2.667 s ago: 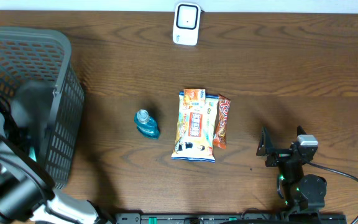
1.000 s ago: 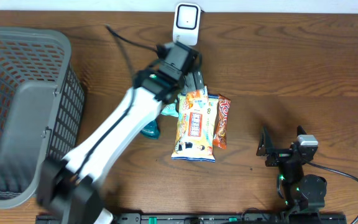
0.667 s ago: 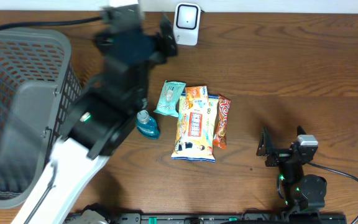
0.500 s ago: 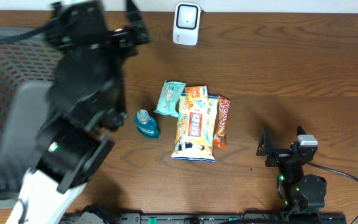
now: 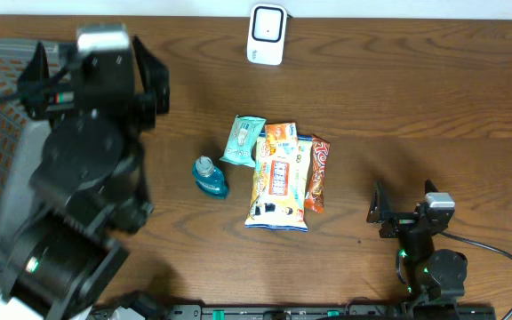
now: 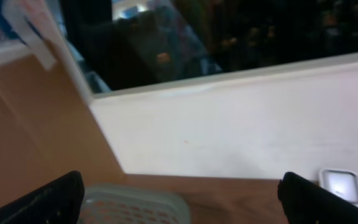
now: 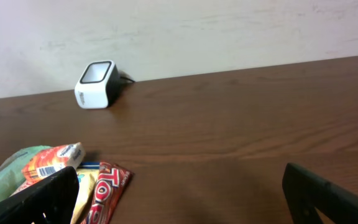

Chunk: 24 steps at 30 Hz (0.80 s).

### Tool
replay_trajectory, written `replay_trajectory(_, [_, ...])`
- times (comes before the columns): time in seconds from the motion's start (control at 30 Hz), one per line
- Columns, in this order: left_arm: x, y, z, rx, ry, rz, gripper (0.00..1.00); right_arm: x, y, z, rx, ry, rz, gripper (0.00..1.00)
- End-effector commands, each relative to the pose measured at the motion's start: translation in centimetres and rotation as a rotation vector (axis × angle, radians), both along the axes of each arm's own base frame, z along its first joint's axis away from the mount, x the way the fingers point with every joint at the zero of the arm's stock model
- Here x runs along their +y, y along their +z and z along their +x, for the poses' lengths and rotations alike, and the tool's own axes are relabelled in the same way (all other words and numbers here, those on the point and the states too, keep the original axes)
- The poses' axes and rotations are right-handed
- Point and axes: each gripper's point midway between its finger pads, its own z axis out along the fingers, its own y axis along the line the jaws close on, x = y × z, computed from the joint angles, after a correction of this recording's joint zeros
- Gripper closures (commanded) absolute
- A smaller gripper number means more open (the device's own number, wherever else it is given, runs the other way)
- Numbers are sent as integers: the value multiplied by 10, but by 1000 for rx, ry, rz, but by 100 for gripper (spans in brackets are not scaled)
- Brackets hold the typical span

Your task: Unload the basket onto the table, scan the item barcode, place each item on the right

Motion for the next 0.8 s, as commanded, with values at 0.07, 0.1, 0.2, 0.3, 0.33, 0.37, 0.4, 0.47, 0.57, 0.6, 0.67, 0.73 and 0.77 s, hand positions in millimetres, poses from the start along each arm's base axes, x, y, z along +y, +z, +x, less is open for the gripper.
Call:
replay_trajectory(0.07, [-3,-25,-23,-8,-179,-126,0,0,-1,0,2,2,-15,1])
replay_trajectory(0.1, [-1,-29,-25,-6,-189,-140,0,0,-1,0,2,2,-15,1])
replay_trajectory(0.2, [1,-45,-33,1,-257,-219,0,0,-1,0,2,2,-16,1])
replay_trajectory(0.3, [-5,-54,-44,4,-350,-309,0,0,-1,0,2,2,-16,1])
replay_trajectory(0.33, [-6,-55,-49,3,-377,-334,0,0,-1,0,2,2,-15,1])
replay_trajectory(0.37, [-7,-57,-54,1,-399,-352,0,0,-1,0,2,2,-16,1])
replay_trajectory(0.4, [-6,-57,-60,-3,-415,-365,0,0,-1,0,2,2,-15,1])
replay_trajectory(0.47, [-3,-56,-73,-16,-422,-387,0,0,-1,0,2,2,-15,1])
replay_trajectory(0.57, [-1,-45,-97,-78,-445,-380,0,0,-1,0,2,2,-16,1])
replay_trajectory(0.6, [0,-38,-109,-114,-452,-377,0,0,-1,0,2,2,-15,1])
replay_trajectory(0.67, [2,-30,-128,-167,-463,-371,0,0,-1,0,2,2,-16,1])
replay_trajectory(0.73, [0,-26,-148,-205,-497,-365,0,0,-1,0,2,2,-16,1])
replay_trajectory(0.77, [-4,-25,-158,-214,-532,-361,0,0,-1,0,2,2,-15,1])
